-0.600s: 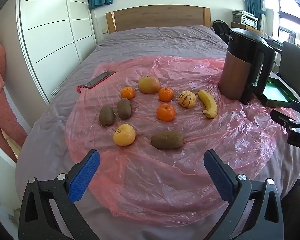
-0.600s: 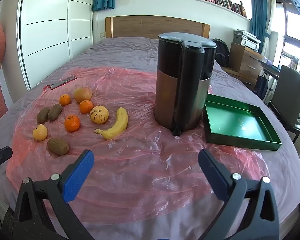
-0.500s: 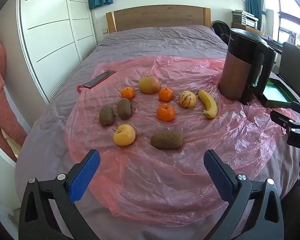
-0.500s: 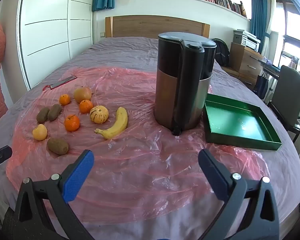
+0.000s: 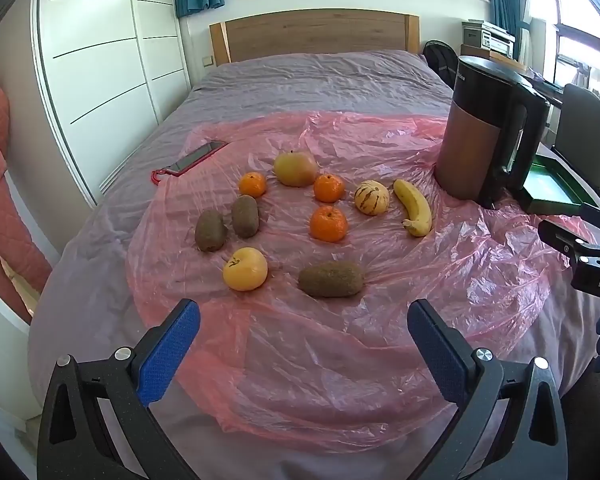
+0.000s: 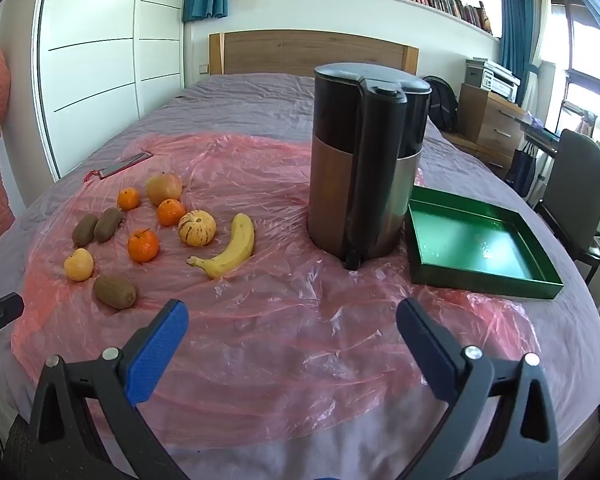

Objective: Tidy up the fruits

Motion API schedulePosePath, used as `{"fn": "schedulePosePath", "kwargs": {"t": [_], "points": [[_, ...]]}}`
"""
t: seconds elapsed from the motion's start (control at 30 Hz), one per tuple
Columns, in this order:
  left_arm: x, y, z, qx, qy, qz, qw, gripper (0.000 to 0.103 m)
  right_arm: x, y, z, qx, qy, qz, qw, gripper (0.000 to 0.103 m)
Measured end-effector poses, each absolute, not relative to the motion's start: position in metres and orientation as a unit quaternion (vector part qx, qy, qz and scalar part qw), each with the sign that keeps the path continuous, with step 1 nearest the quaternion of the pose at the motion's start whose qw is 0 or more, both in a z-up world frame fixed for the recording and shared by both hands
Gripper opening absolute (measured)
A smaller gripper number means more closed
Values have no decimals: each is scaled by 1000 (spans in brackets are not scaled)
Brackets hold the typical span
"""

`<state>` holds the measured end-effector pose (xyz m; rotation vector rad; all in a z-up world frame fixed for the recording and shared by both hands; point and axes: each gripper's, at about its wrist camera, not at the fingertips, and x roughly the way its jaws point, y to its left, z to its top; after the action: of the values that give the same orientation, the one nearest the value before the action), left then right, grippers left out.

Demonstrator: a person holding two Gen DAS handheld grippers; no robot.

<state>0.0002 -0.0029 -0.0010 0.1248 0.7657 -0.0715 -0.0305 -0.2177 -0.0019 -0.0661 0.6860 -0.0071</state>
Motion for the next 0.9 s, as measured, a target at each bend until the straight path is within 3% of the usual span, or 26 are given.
{"fn": "schedulePosePath", "kwargs": {"t": [0.9], "points": [[-3,-6,-5,60,376,-39,924,102,-30,-218,-1,-32,336,-3,941,103]]}}
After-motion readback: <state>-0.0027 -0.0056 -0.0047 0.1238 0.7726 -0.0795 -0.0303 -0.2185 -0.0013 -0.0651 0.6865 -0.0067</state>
